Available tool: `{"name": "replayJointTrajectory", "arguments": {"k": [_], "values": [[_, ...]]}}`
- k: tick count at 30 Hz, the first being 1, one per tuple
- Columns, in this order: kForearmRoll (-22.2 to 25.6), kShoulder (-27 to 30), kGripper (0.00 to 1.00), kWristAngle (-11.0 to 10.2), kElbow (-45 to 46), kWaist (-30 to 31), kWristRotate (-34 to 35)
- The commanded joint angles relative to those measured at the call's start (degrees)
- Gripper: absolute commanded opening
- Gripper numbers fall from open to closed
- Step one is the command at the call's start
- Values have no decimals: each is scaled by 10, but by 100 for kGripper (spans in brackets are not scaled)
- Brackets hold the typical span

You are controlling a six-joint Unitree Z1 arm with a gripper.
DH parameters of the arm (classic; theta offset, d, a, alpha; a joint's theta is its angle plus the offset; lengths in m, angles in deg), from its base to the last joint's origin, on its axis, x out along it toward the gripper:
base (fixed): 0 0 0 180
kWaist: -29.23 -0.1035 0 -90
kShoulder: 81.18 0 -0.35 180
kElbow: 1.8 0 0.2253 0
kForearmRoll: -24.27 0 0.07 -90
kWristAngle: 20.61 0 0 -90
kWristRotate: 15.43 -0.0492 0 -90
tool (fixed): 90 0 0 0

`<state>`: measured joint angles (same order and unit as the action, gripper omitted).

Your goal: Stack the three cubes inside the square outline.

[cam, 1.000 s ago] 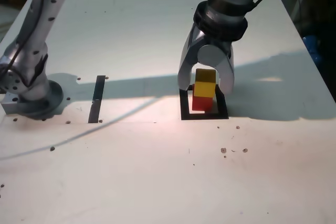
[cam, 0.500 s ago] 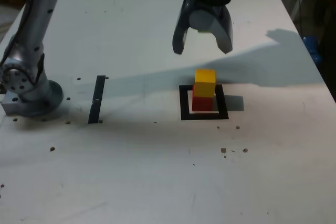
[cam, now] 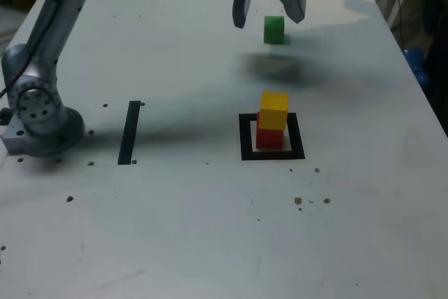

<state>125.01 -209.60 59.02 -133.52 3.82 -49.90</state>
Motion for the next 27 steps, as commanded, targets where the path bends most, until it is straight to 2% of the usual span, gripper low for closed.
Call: {"name": "replayJointTrajectory", "arguments": {"k": [1, 10, 14, 18, 23, 25, 27], "values": [[3, -16, 99, -1, -17, -11, -10], [9, -93, 95, -1, -92, -47, -41], [15, -119, 89, 0, -113, -54, -42], [19, -133, 72, -4, -125, -55, -40], [17, -135, 41, -15, -129, -50, -35], [16, -135, 34, -18, -130, -48, -35], [16, -136, 31, -19, -130, -46, -35]]}}
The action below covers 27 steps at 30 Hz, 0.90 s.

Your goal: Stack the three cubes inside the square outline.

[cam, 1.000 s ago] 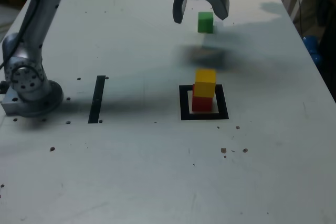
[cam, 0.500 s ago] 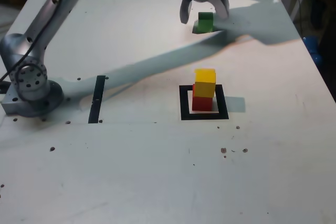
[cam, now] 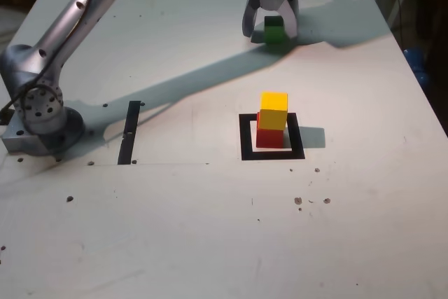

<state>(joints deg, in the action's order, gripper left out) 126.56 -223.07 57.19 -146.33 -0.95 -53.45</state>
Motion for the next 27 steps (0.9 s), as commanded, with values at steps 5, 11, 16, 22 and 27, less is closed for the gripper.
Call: {"name": "replayJointTrajectory", "arguments": {"k": [5, 11, 16, 22, 27], "values": [[1, -2, 31, -2, 0, 4, 1], [3, -3, 31, -2, 1, 4, 3], [4, -1, 31, -2, 2, 6, 4], [7, 27, 31, -2, 18, 25, 16], [15, 91, 31, 6, 69, 67, 57]]}}
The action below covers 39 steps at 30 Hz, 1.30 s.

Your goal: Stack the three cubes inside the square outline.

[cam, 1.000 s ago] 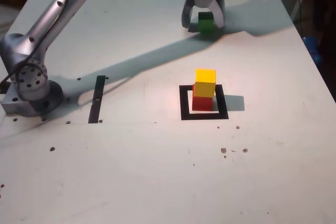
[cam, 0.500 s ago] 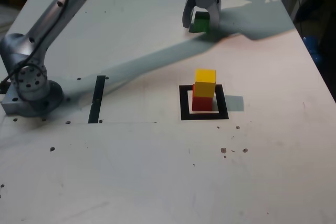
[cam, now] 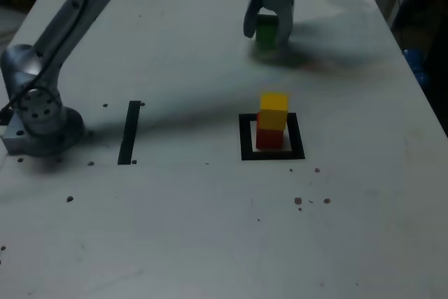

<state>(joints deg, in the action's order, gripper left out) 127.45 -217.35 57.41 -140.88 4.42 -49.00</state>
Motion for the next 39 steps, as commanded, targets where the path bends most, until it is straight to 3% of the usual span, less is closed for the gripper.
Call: {"name": "replayJointTrajectory", "arguments": {"k": [1, 8, 18, 27, 39], "values": [[8, 48, 31, 7, 26, 25, 24], [27, 132, 31, 17, 78, 141, 123], [42, 145, 31, 49, 96, 267, 224], [39, 144, 31, 63, 115, 321, 266], [35, 144, 31, 68, 126, 328, 273]]}}
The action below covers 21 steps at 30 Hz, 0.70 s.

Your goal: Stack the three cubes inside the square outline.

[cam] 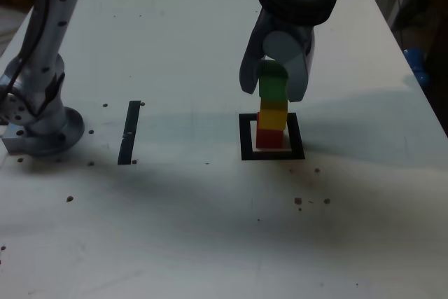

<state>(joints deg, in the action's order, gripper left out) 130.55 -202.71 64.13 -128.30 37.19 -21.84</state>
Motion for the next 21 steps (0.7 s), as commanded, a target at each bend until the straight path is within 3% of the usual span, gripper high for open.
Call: {"name": "replayJointTrajectory", "arguments": {"k": [1, 5, 7, 12, 14, 21], "values": [[4, -2, 31, 1, 1, 0, 1], [2, -4, 32, 2, 4, 1, 2], [1, -5, 37, 3, 5, 2, 2], [-5, -7, 84, 7, 11, 2, -2], [-6, -7, 97, 9, 13, 2, -3], [-7, -4, 100, 8, 15, 2, -3]]}}
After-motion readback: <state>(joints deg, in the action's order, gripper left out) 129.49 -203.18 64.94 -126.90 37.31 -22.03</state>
